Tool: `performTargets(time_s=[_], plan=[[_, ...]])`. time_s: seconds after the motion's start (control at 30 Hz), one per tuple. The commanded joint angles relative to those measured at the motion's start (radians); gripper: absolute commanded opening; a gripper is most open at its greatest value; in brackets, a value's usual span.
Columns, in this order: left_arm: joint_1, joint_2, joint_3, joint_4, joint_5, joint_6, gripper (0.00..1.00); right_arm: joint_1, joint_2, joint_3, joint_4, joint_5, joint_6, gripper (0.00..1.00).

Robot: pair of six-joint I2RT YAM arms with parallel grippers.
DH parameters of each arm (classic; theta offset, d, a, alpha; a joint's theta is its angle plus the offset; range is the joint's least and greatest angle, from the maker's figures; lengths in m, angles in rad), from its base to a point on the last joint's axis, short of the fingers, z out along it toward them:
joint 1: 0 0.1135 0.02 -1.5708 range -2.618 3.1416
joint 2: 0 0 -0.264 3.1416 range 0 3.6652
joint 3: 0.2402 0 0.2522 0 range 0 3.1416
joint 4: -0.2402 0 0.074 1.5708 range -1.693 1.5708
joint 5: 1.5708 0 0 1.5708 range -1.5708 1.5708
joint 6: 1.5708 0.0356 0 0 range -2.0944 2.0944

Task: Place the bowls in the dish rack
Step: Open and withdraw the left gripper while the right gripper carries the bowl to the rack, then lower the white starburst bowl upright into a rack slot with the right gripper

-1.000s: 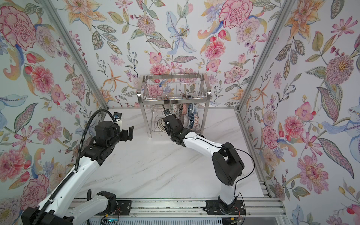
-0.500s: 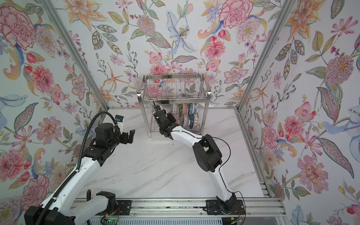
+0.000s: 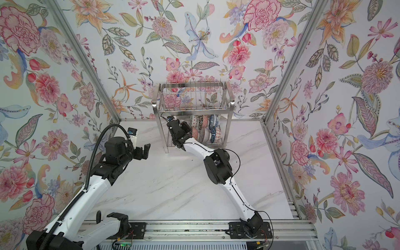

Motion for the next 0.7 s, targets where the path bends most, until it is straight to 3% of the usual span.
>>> performTargets(time_s=[0.0,0.37,0.67], plan=[[0.012,-0.018,-0.005,0.011,0.021,0.008,0.99,-0.013,0.049,0.106,0.112,0.048,-0.089,0.00],[0.013,-0.023,-0.008,0.011,0.025,0.008,0.99,-0.036,0.248,0.331,0.237,0.044,-0.213,0.00],[0.015,-0.028,-0.011,0.012,0.031,0.010,0.99,-0.056,0.307,0.380,0.243,0.026,-0.207,0.00]])
